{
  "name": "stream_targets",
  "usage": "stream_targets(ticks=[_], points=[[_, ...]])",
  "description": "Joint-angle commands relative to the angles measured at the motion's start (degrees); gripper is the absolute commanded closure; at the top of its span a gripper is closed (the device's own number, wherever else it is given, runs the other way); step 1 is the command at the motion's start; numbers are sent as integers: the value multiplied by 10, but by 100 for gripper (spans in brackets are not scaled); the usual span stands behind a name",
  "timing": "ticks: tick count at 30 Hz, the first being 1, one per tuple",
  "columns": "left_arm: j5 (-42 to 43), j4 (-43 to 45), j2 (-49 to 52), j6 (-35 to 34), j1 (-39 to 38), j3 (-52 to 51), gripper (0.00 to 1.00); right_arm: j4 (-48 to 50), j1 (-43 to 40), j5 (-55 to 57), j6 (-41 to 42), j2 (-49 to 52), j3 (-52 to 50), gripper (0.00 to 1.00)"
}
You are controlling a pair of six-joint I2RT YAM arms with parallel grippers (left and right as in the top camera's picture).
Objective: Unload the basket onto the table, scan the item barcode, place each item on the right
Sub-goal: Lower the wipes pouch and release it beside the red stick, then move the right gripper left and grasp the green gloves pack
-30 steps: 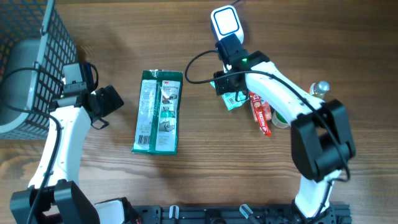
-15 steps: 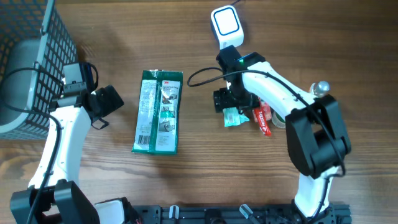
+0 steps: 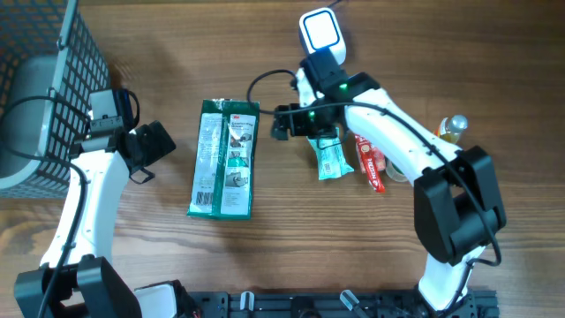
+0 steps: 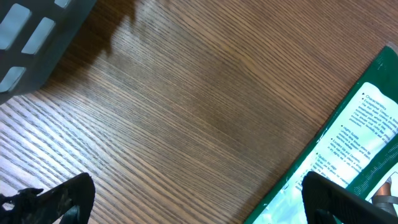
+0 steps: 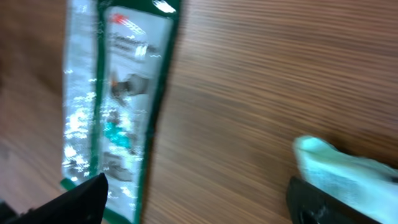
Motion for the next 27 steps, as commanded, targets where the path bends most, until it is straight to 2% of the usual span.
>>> stream_targets(ticks=[1,6,9,17,22,25,27], points=[[0,2,-6,1,3,7,0,17,46,47,69,-8,0,11],[0,2,-6,1,3,7,0,43,121,186,69,-7,-5,11],[0,2,-6,1,3,7,0,42,132,219,67,-6,-5,9],[0,2,-6,1,3,7,0,22,128,240,80,48,-5,13],[0,2,-6,1,3,7,0,-27,95,256,96,57,-5,21],[0,2,-6,1,3,7,0,-75,70,278,95,57,-5,20],[0,2,-6,1,3,7,0,-94,57,274,95,57,-5,16]])
